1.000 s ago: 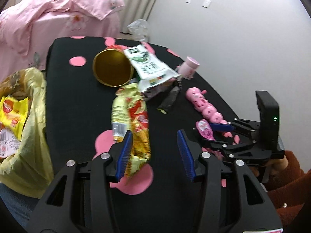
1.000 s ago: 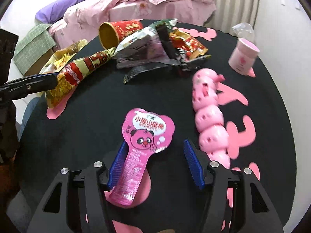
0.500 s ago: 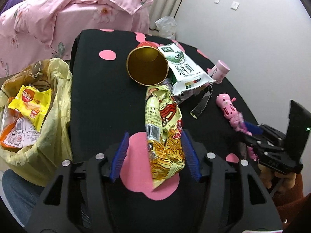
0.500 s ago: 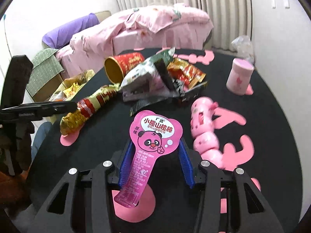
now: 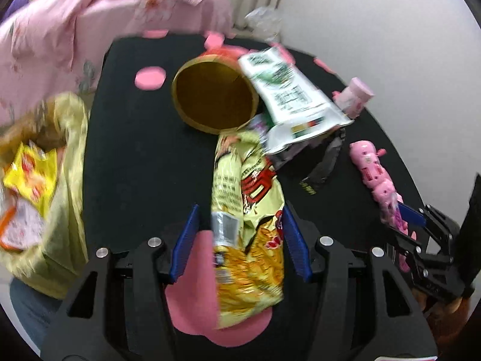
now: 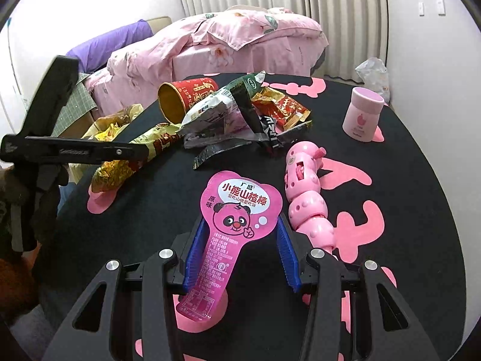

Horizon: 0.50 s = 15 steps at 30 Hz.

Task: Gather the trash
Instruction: 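Lift the yellow chips bag with the left gripper while the right gripper grasps the pink lollipop card, then carry both items over the yellow bin and open both grippers to drop them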

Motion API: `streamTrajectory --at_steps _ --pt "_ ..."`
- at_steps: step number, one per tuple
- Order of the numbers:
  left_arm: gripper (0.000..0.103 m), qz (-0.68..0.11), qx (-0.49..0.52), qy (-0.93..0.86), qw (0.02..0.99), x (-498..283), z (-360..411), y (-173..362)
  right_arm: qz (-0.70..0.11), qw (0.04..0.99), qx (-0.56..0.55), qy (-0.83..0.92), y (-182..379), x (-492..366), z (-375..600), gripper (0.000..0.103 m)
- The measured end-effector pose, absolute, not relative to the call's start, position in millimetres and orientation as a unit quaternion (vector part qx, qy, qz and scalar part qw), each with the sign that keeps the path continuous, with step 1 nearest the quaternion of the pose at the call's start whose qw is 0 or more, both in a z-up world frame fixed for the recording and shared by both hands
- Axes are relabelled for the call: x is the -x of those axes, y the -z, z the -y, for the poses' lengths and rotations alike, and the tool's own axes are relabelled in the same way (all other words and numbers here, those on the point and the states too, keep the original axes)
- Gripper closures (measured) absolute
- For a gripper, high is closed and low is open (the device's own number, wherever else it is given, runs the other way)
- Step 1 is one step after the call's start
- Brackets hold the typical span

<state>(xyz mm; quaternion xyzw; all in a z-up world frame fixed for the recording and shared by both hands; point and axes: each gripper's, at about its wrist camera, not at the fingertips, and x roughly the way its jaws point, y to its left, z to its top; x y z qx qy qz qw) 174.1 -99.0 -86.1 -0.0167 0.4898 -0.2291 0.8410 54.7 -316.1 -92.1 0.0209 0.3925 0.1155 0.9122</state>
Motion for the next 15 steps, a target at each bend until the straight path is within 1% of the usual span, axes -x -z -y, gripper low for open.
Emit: streamTrajectory --at_steps 1,2,5,15 --pt "0.056 -0.492 0.022 0.227 0.841 -174 97 85 -0.392 0.913 -0.022 -0.115 91 -55 316 0.06" --pt "0.067 -0.495 0.029 0.23 0.837 -175 96 83 -0.389 0.914 -0.023 -0.116 90 -54 317 0.06" --pt "0.072 -0.477 0.038 0.243 0.843 -169 92 73 -0.376 0.918 -0.03 -0.12 80 -53 318 0.06" --pt "0.073 -0.366 0.035 0.239 0.899 -138 60 12 -0.315 0.937 0.035 -0.147 25 -60 276 0.06"
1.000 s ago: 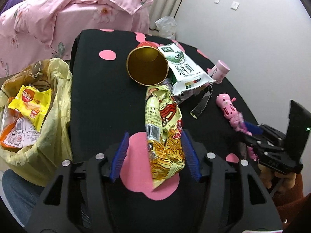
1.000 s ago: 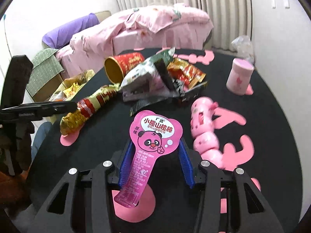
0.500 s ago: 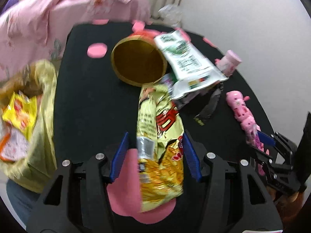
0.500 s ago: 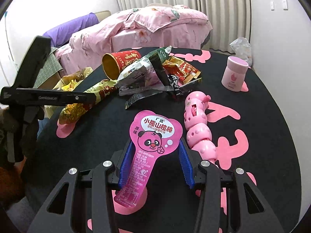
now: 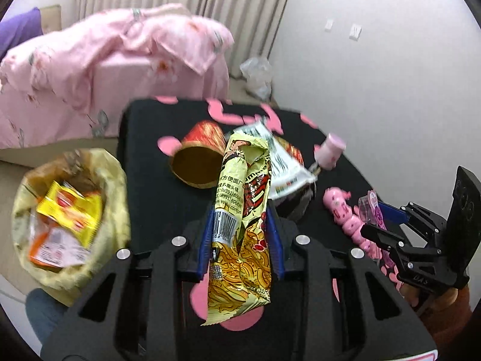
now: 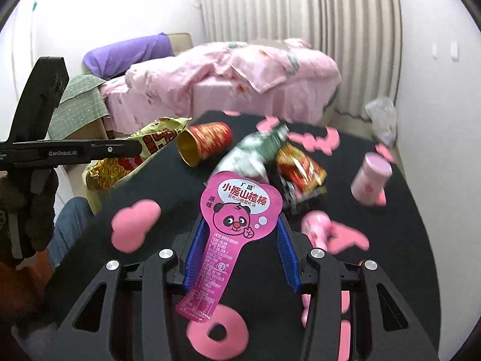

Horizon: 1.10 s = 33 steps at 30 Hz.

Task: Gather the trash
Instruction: 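Carry both items over the yellow bin and open both grippers to drop them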

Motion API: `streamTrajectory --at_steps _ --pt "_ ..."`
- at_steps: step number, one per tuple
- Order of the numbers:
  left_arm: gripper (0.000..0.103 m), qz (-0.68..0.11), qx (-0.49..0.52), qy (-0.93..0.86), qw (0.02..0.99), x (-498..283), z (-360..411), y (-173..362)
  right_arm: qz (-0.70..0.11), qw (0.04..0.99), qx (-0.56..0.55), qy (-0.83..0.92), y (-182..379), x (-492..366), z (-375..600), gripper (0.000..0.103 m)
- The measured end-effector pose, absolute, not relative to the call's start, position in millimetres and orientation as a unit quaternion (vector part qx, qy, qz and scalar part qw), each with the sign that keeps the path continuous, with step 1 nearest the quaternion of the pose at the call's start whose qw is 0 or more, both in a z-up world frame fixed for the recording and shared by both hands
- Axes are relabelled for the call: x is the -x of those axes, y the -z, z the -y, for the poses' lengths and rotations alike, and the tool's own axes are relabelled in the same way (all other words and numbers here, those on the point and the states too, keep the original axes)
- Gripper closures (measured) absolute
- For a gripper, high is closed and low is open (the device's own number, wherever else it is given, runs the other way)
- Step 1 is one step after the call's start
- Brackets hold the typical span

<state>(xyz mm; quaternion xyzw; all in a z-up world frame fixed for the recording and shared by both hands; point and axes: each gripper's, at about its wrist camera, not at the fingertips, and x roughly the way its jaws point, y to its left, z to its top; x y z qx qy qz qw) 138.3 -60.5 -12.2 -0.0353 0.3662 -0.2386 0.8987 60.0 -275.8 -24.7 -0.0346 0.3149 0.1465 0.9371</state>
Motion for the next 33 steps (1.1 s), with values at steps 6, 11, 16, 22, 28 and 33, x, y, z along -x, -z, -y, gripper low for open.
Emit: streamTrajectory --at_steps 6,11,16,22,28,33 --pt "0.072 -0.332 0.062 0.188 0.922 -136 4 -6 -0.289 0.939 0.065 -0.174 -4 -72 243 0.06" --pt "0.072 -0.313 0.102 0.088 0.94 -144 -70 -7 -0.275 0.936 0.06 -0.213 -27 -104 211 0.06" --pt "0.072 -0.319 0.125 0.017 0.939 -159 -134 8 -0.281 0.921 0.049 -0.264 -34 -148 167 0.059" --pt "0.072 -0.374 0.139 0.034 0.916 -193 -154 57 -0.298 0.899 0.053 -0.315 -19 -208 101 0.059" --pt "0.072 -0.473 0.062 0.047 0.877 -225 -123 117 -0.341 0.873 0.062 -0.344 12 -255 58 0.059" --pt "0.076 -0.491 0.069 0.038 0.868 -227 -132 134 -0.38 0.851 0.074 -0.354 47 -282 32 0.059"
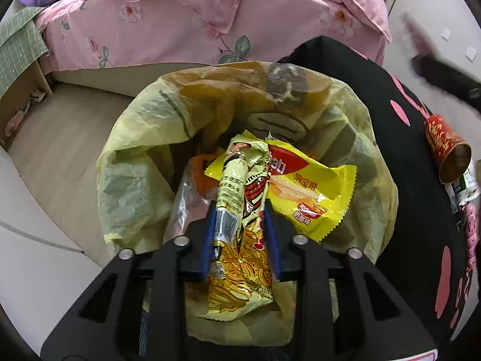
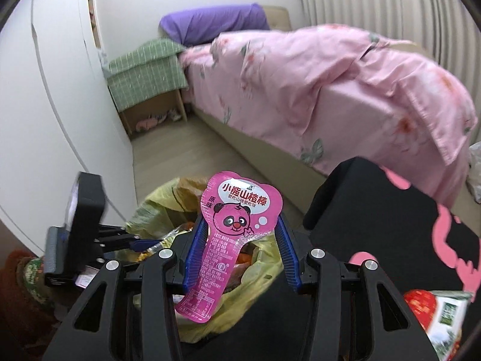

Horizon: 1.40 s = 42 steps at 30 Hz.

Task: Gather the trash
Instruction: 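Carry both items over the yellow bin and open both grippers to drop them, then move both grippers back over the remaining items on the table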

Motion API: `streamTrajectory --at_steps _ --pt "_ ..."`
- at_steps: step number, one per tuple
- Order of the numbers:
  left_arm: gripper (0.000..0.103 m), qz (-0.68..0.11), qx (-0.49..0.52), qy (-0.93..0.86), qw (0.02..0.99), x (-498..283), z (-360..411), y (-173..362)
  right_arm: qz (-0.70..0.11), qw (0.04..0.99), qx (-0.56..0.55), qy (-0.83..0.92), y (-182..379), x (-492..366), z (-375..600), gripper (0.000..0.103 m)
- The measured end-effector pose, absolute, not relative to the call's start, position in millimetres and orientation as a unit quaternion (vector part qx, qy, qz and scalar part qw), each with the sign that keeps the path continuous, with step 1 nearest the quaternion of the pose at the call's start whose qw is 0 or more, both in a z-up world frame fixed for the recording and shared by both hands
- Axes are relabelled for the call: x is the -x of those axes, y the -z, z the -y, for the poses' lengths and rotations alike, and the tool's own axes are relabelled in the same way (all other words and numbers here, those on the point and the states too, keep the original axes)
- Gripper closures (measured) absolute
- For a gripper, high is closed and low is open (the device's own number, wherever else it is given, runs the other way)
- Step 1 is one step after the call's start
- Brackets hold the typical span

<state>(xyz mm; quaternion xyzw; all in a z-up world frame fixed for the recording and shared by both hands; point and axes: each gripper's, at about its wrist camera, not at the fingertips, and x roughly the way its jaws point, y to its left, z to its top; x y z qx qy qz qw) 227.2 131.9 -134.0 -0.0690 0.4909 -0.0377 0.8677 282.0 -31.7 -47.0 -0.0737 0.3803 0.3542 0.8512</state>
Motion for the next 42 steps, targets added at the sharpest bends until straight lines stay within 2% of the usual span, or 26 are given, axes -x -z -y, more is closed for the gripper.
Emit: streamTrajectory --at_steps 4,7,9,11,12,13,19,24,29,33,42 --pt "0.071 -0.464 0.132 0.059 0.874 -217 -147 119 -0.4 0.838 0.069 -0.365 64 -291 18 0.059" --pt "0.054 -0.44 0.213 0.079 0.869 -207 -173 107 -0.404 0.827 0.075 -0.384 71 -289 7 0.059" --pt "0.04 -0.425 0.233 0.066 0.872 -201 -185 98 -0.405 0.824 0.092 -0.385 74 -286 1 0.058" --pt "0.037 -0.417 0.236 0.051 0.877 -196 -192 90 -0.405 0.824 0.115 -0.38 78 -281 -5 0.053" --pt "0.036 -0.409 0.237 0.037 0.88 -194 -197 84 -0.403 0.823 0.118 -0.382 78 -280 -5 0.045" --pt "0.036 -0.404 0.238 0.029 0.883 -191 -199 82 -0.403 0.823 0.12 -0.383 78 -279 -5 0.044" --pt "0.035 -0.369 0.242 -0.009 0.897 -184 -208 63 -0.376 0.847 0.099 -0.362 53 -263 26 0.044" --pt "0.035 -0.352 0.198 -0.001 0.915 -182 -179 48 -0.342 0.883 0.061 -0.316 24 -243 90 0.044" --pt "0.035 -0.345 0.161 0.051 0.923 -187 -125 38 -0.329 0.899 0.023 -0.287 11 -211 168 0.044" --pt "0.035 -0.35 0.123 0.113 0.922 -193 -69 33 -0.326 0.92 0.069 -0.205 10 -179 222 0.044" --pt "0.034 -0.357 0.074 0.237 0.901 -199 44 23 -0.355 0.928 0.058 -0.099 35 -146 316 0.044"
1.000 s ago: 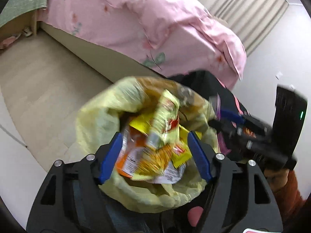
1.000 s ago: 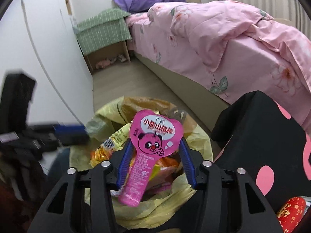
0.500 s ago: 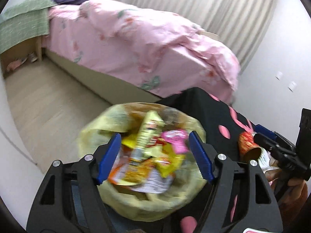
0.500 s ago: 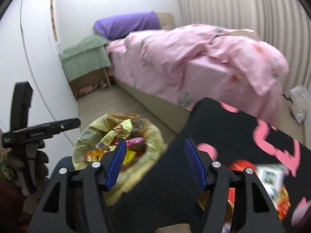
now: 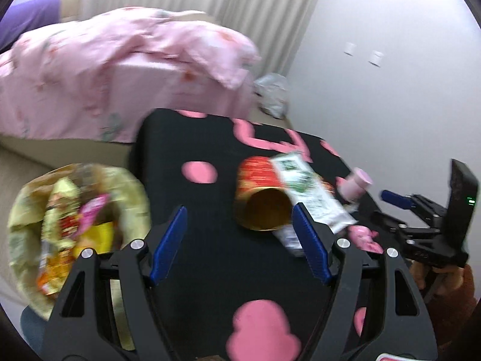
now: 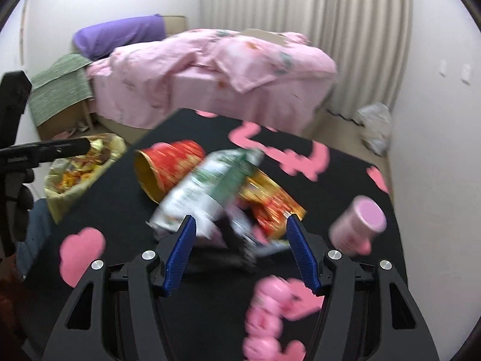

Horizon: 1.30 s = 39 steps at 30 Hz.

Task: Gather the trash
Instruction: 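Move both grippers back over the remaining items on the table, then grasp the red paper cup with the left gripper while the right gripper grasps the white milk carton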

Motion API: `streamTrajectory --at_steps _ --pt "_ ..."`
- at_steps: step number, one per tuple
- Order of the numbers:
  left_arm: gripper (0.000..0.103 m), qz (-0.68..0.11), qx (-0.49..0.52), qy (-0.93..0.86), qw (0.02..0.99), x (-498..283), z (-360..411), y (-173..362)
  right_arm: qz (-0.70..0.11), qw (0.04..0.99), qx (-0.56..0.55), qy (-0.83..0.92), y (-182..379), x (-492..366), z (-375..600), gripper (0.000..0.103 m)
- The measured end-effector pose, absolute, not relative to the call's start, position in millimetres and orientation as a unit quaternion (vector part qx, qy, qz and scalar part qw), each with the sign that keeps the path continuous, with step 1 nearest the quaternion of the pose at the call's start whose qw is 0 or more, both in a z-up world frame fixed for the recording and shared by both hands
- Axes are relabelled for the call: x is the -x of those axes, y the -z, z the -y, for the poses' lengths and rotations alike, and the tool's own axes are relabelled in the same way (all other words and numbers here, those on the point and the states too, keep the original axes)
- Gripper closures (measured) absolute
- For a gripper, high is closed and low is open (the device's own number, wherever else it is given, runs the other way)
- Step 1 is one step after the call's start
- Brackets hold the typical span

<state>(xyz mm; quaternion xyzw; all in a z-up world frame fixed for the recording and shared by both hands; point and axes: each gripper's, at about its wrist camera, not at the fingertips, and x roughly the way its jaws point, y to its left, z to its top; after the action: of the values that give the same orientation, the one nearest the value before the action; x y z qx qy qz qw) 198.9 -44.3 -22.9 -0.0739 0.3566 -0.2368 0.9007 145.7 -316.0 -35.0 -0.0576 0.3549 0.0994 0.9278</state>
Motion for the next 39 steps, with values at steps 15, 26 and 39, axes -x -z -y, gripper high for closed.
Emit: streamTrajectory --at_steps 15,26,39 --pt "0.033 -0.386 0.029 0.239 0.891 -258 116 48 -0.357 0.932 0.002 -0.056 55 -128 364 0.044" --pt "0.033 -0.409 0.039 0.193 0.891 -263 82 72 -0.357 0.927 -0.019 -0.118 45 -164 340 0.044" --pt "0.033 -0.392 0.044 0.19 0.899 -242 43 67 -0.441 0.884 -0.062 -0.14 75 -276 286 0.045"
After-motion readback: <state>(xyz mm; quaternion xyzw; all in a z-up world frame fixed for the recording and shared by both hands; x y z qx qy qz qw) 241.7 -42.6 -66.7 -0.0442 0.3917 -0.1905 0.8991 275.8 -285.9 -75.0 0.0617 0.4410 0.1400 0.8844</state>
